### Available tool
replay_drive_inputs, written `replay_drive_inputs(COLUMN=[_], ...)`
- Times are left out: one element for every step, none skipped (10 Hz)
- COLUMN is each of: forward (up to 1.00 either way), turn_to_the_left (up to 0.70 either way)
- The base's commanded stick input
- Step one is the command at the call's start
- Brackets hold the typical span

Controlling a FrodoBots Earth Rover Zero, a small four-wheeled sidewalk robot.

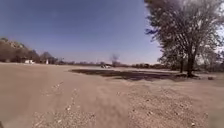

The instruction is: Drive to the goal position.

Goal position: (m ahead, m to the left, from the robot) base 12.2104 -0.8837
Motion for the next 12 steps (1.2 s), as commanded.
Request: replay_drive_inputs(forward=[0.5, 0.5, 0.5, 0.5, 0.5, 0.5, 0.5, 0.5, 0.5, 0.5, 0.5, 0.5], turn_to_the_left=[0.0, 0.0, 0.0, 0.0, 0.0, 0.0, 0.0, 0.0, 0.0, 0.0, 0.0, 0.0])
